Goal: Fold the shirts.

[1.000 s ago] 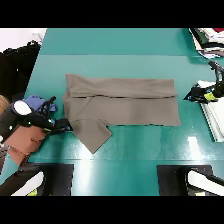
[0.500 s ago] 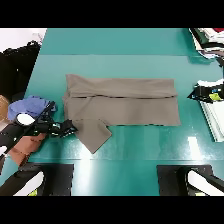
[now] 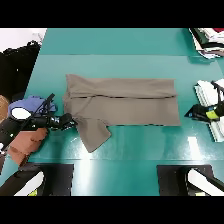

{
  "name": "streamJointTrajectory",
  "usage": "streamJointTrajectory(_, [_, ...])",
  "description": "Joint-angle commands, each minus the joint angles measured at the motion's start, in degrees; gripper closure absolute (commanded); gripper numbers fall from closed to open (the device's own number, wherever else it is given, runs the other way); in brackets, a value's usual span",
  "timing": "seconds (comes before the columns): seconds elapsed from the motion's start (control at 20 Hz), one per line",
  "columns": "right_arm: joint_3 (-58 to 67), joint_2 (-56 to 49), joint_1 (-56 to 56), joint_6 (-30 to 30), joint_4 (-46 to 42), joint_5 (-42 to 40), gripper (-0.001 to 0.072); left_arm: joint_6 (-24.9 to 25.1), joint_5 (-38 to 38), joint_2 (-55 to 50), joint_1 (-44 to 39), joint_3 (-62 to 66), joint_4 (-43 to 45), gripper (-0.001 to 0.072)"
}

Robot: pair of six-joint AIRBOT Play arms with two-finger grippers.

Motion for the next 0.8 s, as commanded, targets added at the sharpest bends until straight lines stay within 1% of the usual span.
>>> streamJointTrajectory(0.0, [-8.33,0.02,-4.48,-0.92,0.35,-3.34,0.0214,0.74,-1.36,0.04,0.02,1.51,-0.13,0.0678])
streamJointTrajectory(0.05, [-10.03,0.02,-5.09,-0.94,0.35,-4.7,0.0263,0.72,-1.36,0.04,0.02,1.51,-0.15,0.0678])
streamJointTrajectory(0.1, [-11.39,0.02,-5.27,-0.96,0.92,-6.03,0.0285,0.72,-1.36,0.04,0.02,1.51,-0.15,0.0678])
streamJointTrajectory(0.25, [-13.09,-0.44,-5.2,-1.99,5.84,-9.73,0.0285,0.72,-1.4,0.04,0.02,1.51,-0.15,0.0678])
streamJointTrajectory(0.35, [-13.05,-2.99,-5.2,-2.29,9.18,-10.64,0.0285,0.68,-1.36,0.04,0.02,1.51,-0.2,0.0678])
streamJointTrajectory(0.45, [-13.03,-6.16,-5.2,-4.39,12.87,-11.43,0.0294,0.7,-1.38,0.04,0.02,1.51,-0.17,0.0678])
streamJointTrajectory(0.5, [-13.03,-7.34,-5.2,-4.74,14.43,-12.0,0.0394,0.7,-1.36,0.04,0.02,1.51,-0.17,0.0678])
streamJointTrajectory(0.6, [-13.03,-8.55,-5.2,-5.42,15.28,-12.83,0.0435,0.72,-1.36,0.04,0.02,1.51,-0.09,0.0678])
streamJointTrajectory(0.65, [-13.03,-8.57,-5.2,-5.53,15.1,-12.87,0.0583,0.68,-1.38,0.04,0.02,1.51,0.09,0.0679])
streamJointTrajectory(0.7, [-13.03,-8.13,-5.2,-6.27,14.97,-12.83,0.0667,0.57,-1.49,0.07,0.02,1.57,0.13,0.0679])
streamJointTrajectory(0.75, [-13.03,-7.13,-5.2,-6.56,14.53,-12.66,0.0698,0.09,-2.36,0.07,0.02,1.97,0.83,0.0679])
